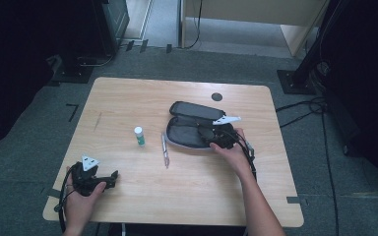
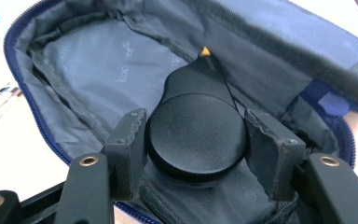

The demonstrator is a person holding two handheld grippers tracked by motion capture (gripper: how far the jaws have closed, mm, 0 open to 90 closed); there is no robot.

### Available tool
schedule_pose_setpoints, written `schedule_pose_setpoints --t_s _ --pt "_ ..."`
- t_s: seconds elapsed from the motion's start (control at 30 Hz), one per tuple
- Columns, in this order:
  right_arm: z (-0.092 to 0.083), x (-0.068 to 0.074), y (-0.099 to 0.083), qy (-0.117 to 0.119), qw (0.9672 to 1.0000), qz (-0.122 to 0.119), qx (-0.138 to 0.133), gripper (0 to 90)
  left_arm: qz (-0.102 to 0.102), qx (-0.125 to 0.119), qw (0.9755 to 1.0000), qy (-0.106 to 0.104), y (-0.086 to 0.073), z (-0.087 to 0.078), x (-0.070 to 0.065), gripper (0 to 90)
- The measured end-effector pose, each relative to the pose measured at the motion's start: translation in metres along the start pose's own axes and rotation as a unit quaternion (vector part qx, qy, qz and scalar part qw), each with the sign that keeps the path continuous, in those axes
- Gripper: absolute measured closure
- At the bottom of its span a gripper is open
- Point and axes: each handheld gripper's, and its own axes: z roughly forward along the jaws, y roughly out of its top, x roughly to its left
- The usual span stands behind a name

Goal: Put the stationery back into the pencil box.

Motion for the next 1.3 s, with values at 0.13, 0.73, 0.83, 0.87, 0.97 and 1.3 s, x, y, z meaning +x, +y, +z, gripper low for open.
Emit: schedule_pose_setpoints --t_s 0.13,0.73,0.83,0.87,0.97,1.3 --pt "0.001 -0.002 -0.001 -0.006 0.9999 0.008 0.006 41.7 0.000 0.000 1.0000 0.000 0.000 0.000 0.000 0.0" --pt "-0.015 0.005 0.000 -0.036 0.9992 0.014 -0.009 35.1 0.000 0.000 1.0000 0.000 0.000 0.000 0.000 0.0" --pt "-0.020 0.012 0.000 -0.037 0.9990 0.013 -0.020 35.2 0.000 0.000 1.0000 0.000 0.000 0.000 0.000 0.0" --pt "-0.022 0.014 -0.001 -0.038 0.9989 0.014 -0.022 35.5 0.000 0.000 1.0000 0.000 0.000 0.000 0.000 0.0" --pt "-0.029 0.022 -0.001 -0.034 0.9987 0.016 -0.034 37.5 0.000 0.000 1.0000 0.000 0.000 0.000 0.000 0.0" --pt "-0.042 0.052 -0.006 -0.012 0.9976 0.019 -0.065 47.6 0.000 0.000 1.0000 0.000 0.000 0.000 0.000 0.0"
